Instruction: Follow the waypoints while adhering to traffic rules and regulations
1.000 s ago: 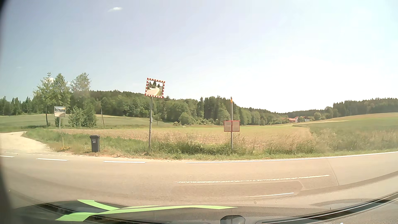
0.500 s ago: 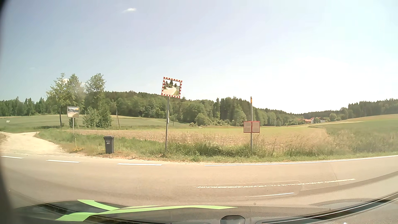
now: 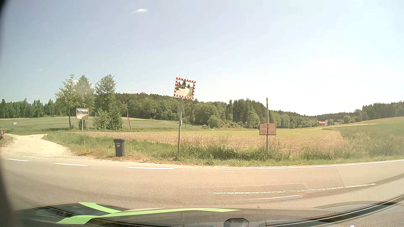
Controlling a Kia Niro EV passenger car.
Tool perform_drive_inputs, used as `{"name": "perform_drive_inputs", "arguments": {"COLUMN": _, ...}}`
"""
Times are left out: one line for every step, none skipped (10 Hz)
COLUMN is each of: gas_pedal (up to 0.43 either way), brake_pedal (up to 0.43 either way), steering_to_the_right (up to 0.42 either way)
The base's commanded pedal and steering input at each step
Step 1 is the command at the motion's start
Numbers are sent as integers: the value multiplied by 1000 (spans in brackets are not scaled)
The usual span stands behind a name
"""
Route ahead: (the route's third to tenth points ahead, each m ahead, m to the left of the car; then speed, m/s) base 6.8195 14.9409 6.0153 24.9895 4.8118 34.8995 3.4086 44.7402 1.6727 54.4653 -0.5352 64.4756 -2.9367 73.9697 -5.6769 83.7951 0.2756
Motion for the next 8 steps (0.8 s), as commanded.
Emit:
{"name": "perform_drive_inputs", "arguments": {"gas_pedal": 0, "brake_pedal": 159, "steering_to_the_right": -629}}
{"name": "perform_drive_inputs", "arguments": {"gas_pedal": 0, "brake_pedal": 146, "steering_to_the_right": -629}}
{"name": "perform_drive_inputs", "arguments": {"gas_pedal": 0, "brake_pedal": 110, "steering_to_the_right": -629}}
{"name": "perform_drive_inputs", "arguments": {"gas_pedal": 0, "brake_pedal": 98, "steering_to_the_right": -630}}
{"name": "perform_drive_inputs", "arguments": {"gas_pedal": 0, "brake_pedal": 98, "steering_to_the_right": -633}}
{"name": "perform_drive_inputs", "arguments": {"gas_pedal": 0, "brake_pedal": 116, "steering_to_the_right": -635}}
{"name": "perform_drive_inputs", "arguments": {"gas_pedal": 0, "brake_pedal": 122, "steering_to_the_right": -636}}
{"name": "perform_drive_inputs", "arguments": {"gas_pedal": 0, "brake_pedal": 159, "steering_to_the_right": -638}}
